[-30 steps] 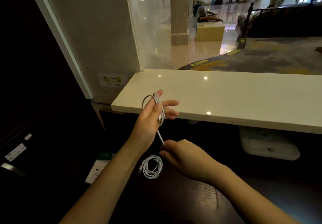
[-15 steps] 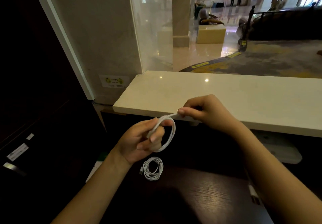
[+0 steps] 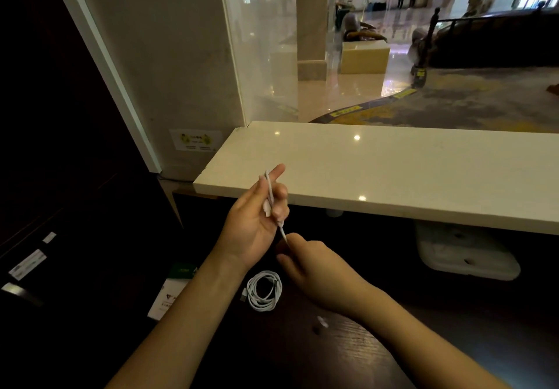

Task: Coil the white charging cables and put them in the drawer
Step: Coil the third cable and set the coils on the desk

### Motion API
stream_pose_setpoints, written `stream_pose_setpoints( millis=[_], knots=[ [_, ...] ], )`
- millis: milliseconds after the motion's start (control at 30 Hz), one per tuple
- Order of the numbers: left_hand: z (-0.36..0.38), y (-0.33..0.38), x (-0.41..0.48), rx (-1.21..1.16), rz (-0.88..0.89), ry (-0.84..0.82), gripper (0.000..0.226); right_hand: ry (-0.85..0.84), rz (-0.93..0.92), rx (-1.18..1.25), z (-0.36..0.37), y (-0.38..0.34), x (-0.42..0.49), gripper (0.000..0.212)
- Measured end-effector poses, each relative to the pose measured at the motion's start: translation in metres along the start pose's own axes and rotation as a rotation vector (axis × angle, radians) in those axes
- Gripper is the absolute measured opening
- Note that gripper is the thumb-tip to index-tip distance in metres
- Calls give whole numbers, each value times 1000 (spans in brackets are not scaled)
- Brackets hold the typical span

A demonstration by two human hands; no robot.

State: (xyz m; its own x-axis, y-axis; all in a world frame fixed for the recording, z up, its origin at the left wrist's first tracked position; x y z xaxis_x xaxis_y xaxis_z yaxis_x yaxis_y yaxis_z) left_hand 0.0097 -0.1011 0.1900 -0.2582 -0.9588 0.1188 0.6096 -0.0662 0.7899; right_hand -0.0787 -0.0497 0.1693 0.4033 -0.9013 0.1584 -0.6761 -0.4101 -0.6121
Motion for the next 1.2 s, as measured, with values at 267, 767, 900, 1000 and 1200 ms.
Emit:
stream_pose_setpoints(
  millis=[267,767,900,1000,1200],
  knots=[
    [-13,-14,-8,904,37,39,33,205,-288,-487,-51,-23,-5,20],
    [-3,-19,-29,295,-338,-288,31,573,-227,-419,-88,16,15,47],
    [-8,-14,-25,-62,-322,-205,36,713,142,20,-72,38,-8,56],
    [2,-17,-28,-309,-346,-358,36,197,294,711,-28,29,-7,27],
    [4,-24,-22,-347,-294,-195,34,206,298,1230,-25,33,4,7]
  ],
)
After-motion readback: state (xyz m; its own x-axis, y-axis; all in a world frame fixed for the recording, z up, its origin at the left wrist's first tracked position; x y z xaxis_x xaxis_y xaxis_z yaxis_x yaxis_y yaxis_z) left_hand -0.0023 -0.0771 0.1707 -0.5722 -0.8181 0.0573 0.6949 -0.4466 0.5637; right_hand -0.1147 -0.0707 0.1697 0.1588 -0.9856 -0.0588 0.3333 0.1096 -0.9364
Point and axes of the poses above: each hand's wrist, its own x-axis towards the middle knuckle, its own z-axis out of the palm, y = z × x, the point moved 5 cm from there along x, towards the middle knuckle, and after that the axes turned 2 degrees about y, right-handed, at the moved point
